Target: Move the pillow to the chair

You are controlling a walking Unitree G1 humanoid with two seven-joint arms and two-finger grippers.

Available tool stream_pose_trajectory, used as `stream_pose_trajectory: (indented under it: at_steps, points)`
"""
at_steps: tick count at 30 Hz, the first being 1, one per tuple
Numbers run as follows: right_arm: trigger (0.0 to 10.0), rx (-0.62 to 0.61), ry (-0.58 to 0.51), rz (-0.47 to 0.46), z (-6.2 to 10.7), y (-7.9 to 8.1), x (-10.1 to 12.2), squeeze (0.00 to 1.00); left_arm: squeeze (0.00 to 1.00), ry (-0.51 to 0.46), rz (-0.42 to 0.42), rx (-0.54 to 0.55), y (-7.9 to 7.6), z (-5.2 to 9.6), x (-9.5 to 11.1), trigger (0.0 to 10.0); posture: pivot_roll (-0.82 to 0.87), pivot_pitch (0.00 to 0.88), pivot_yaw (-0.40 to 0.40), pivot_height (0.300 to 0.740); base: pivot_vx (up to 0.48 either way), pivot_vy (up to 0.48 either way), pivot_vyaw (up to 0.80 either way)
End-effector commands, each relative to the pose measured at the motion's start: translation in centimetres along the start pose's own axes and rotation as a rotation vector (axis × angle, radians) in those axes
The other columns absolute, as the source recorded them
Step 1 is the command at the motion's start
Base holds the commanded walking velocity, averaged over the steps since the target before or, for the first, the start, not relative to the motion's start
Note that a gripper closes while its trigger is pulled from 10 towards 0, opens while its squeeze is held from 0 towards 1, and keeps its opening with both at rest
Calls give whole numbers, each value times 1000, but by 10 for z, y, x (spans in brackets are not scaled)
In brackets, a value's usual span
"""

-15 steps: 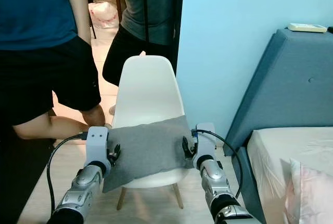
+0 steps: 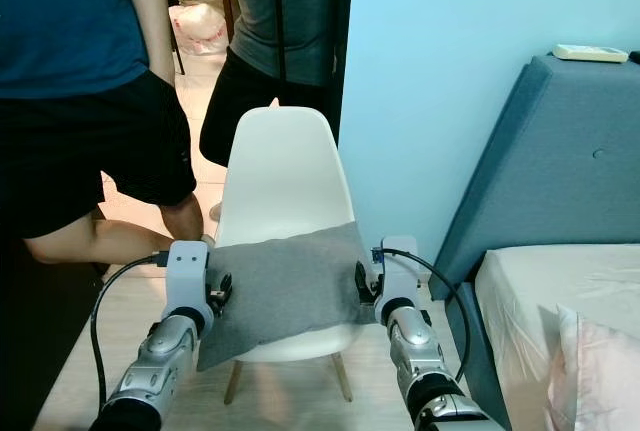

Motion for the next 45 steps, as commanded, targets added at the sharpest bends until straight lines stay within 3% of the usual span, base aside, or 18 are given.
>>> stream_pose_trajectory:
  at_steps: [1,5,45]
  points:
    - [10000,-12,1,2,1,-3,-2,0,0,6,-2,3,0,-1,-2,10000,88,0,-70,740,0,0,0]
    - [10000,-3,1,7,1,-2,-2,0,0,3,-3,4,0,-1,-2,10000,87,0,-69,740,0,0,-153]
    - [10000,-11,20,24,3,-6,-6,0,0,5,-1,0,-2,-2,-2,10000,75,0,-65,740,0,0,-800]
Point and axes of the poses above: a point about 5 cm out from each wrist's last joint towards the gripper, its own z axis pointing back from the gripper into the wrist, its own x axis along the axis of the wrist's last joint, y = z × x, the point moved 5 cm from there along -z, pointing out of the wrist towards the gripper, and after that the axes turned 3 degrees about z, right-handed, at the moved point
